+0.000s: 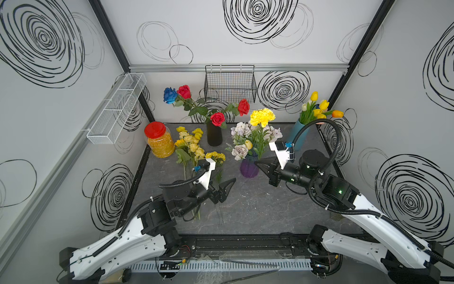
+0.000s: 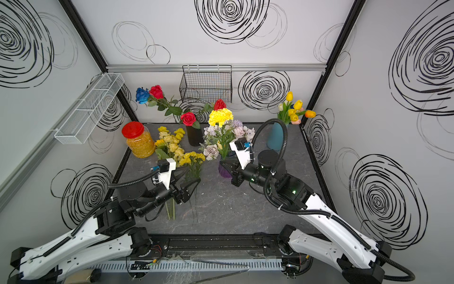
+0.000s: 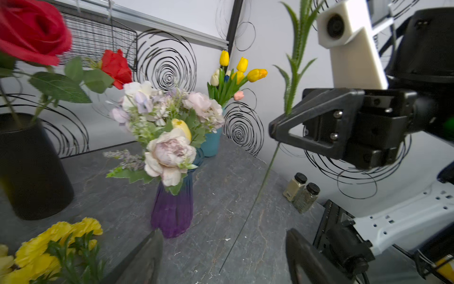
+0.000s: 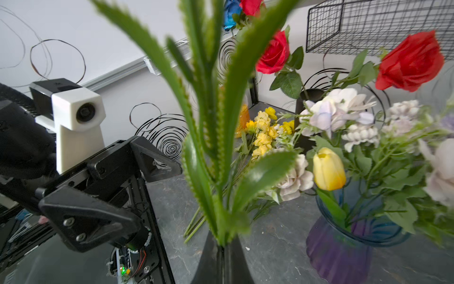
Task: Pick out yellow flowers from the vase
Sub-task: Pick up the flower from the vase.
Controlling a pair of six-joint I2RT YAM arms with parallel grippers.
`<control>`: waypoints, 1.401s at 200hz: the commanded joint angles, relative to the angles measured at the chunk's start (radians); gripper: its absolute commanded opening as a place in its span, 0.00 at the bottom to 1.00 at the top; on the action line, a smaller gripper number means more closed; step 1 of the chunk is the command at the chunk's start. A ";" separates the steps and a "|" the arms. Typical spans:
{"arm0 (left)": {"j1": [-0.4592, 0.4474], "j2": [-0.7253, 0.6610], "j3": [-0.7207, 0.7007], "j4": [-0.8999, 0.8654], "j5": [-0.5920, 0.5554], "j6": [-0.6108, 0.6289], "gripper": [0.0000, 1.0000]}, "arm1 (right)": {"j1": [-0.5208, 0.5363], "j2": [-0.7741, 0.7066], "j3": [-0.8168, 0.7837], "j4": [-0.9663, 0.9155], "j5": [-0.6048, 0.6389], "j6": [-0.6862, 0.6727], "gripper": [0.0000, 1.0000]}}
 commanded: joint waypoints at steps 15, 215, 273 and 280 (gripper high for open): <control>-0.111 0.080 0.055 0.077 -0.025 0.083 0.74 | 0.021 -0.007 -0.079 0.210 -0.084 0.055 0.05; -0.142 0.180 0.089 0.058 -0.102 0.080 0.00 | 0.106 0.015 -0.169 0.289 -0.149 0.058 0.06; -0.142 0.158 0.071 0.033 -0.151 0.059 0.00 | 0.112 -0.014 -0.184 0.288 -0.070 0.046 0.33; -0.139 0.150 0.062 0.021 -0.172 0.054 0.00 | 0.111 -0.028 -0.192 0.294 -0.047 0.046 0.37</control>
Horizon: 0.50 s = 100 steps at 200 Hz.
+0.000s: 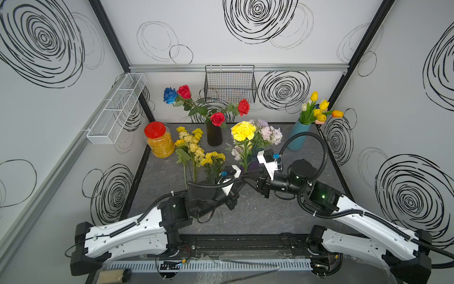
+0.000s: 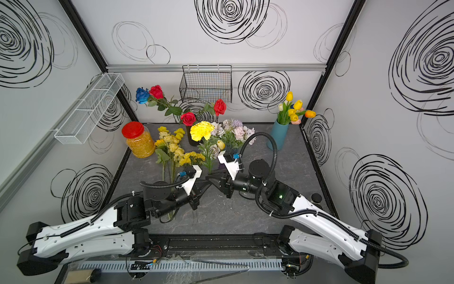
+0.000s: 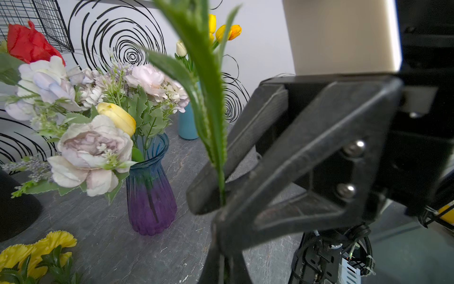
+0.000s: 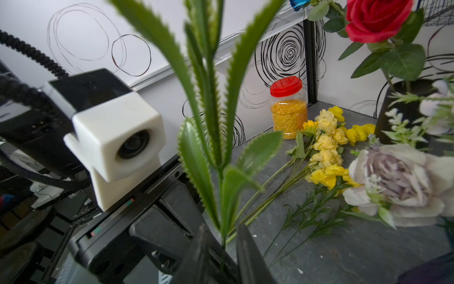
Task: Pick out yellow flowers from the vase
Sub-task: Pick up the flower from the vase.
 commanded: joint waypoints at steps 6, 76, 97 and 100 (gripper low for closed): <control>-0.001 -0.034 -0.002 -0.001 -0.087 -0.029 0.00 | 0.007 -0.053 -0.037 0.047 0.088 -0.006 0.41; 0.036 -0.225 -0.135 -0.297 -0.232 -0.400 0.00 | 0.005 -0.222 -0.177 0.100 0.377 -0.042 0.55; 0.043 -0.275 -0.180 -0.386 -0.232 -0.518 0.00 | 0.005 -0.239 -0.192 0.095 0.449 -0.046 0.56; 0.047 -0.279 -0.187 -0.396 -0.229 -0.534 0.00 | 0.006 -0.240 -0.193 0.094 0.458 -0.047 0.56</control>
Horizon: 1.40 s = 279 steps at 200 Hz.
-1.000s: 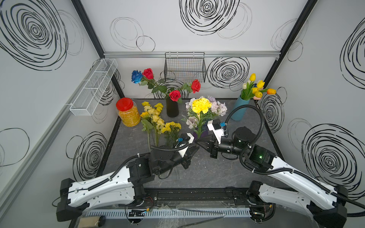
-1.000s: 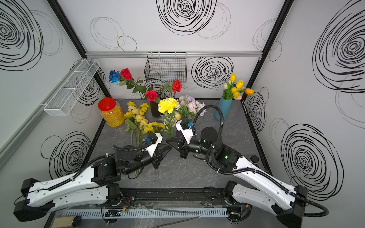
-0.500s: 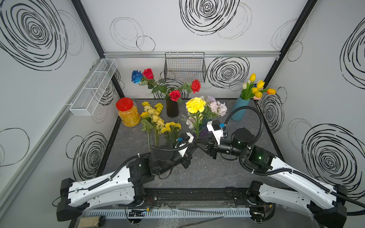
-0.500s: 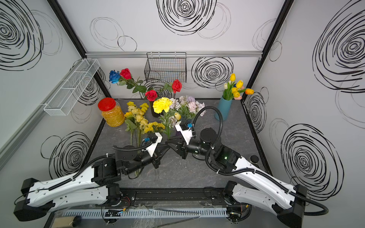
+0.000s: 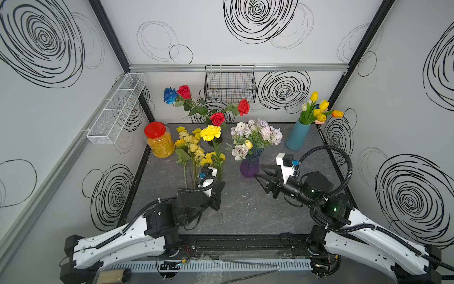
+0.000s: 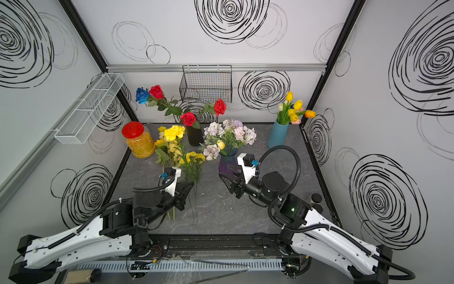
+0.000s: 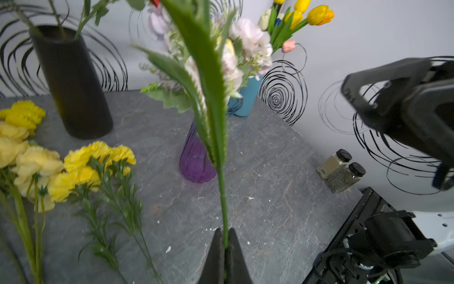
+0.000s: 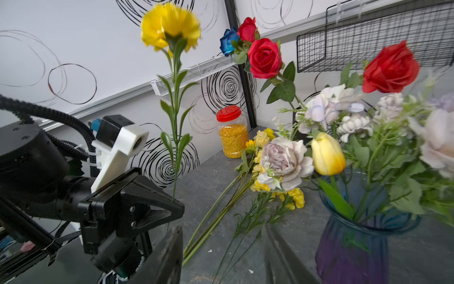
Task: Pick out yellow flowers from the vase
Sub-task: Pick up the flower from the vase, then place the flower at the center of the board.
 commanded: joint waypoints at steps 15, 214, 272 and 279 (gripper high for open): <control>0.052 -0.056 -0.082 -0.154 0.006 -0.268 0.00 | 0.004 -0.019 -0.017 0.027 0.175 -0.018 0.56; 0.611 0.578 -0.139 0.222 0.548 -0.072 0.02 | -0.018 -0.115 -0.074 -0.098 0.348 0.060 0.59; 0.634 0.661 -0.121 0.248 0.554 -0.048 0.13 | -0.042 -0.115 -0.079 -0.106 0.382 0.072 0.61; 0.637 0.666 -0.117 0.248 0.552 -0.046 0.14 | -0.048 -0.114 -0.079 -0.106 0.379 0.073 0.61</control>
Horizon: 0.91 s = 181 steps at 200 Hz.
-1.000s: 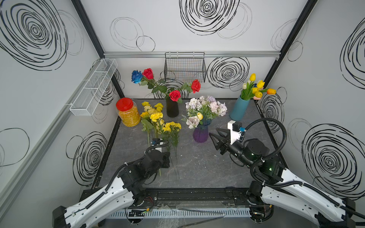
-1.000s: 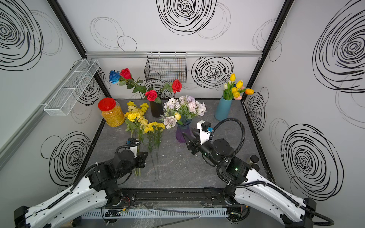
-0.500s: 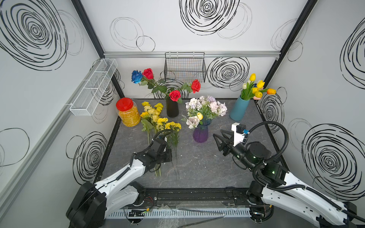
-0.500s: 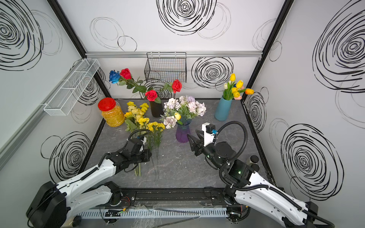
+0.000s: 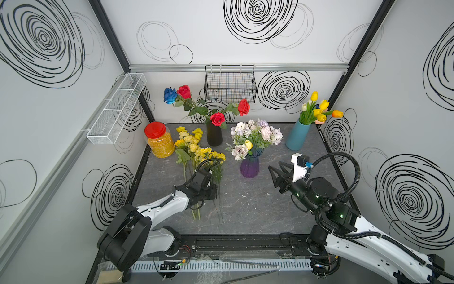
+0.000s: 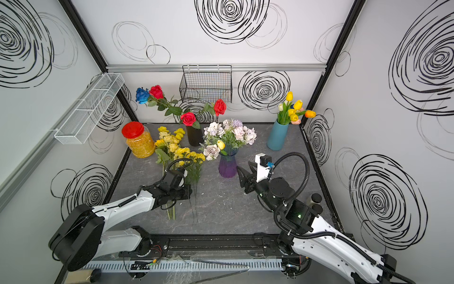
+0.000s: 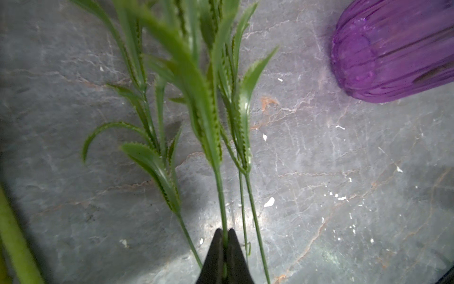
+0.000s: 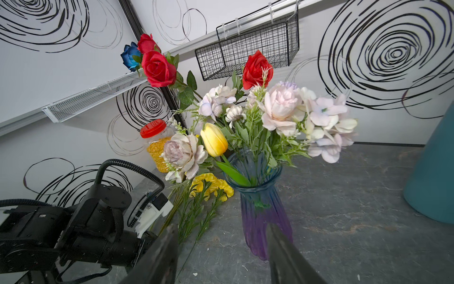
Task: Pick out yellow flowers from the vase
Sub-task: Place the flower at the center of the board.
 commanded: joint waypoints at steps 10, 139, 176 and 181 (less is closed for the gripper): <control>0.016 0.022 0.039 0.049 0.002 0.022 0.17 | -0.020 -0.005 -0.007 -0.007 0.014 0.014 0.62; 0.022 -0.347 0.005 -0.071 -0.183 0.030 0.76 | -0.062 0.068 -0.404 0.570 -0.118 -0.285 0.94; 0.024 -0.533 -0.024 -0.078 -0.217 0.073 0.83 | -0.118 0.296 -0.307 0.608 -0.144 -0.330 1.00; 0.024 -0.557 -0.027 -0.080 -0.224 0.074 0.83 | -0.131 0.329 -0.299 0.632 -0.152 -0.337 1.00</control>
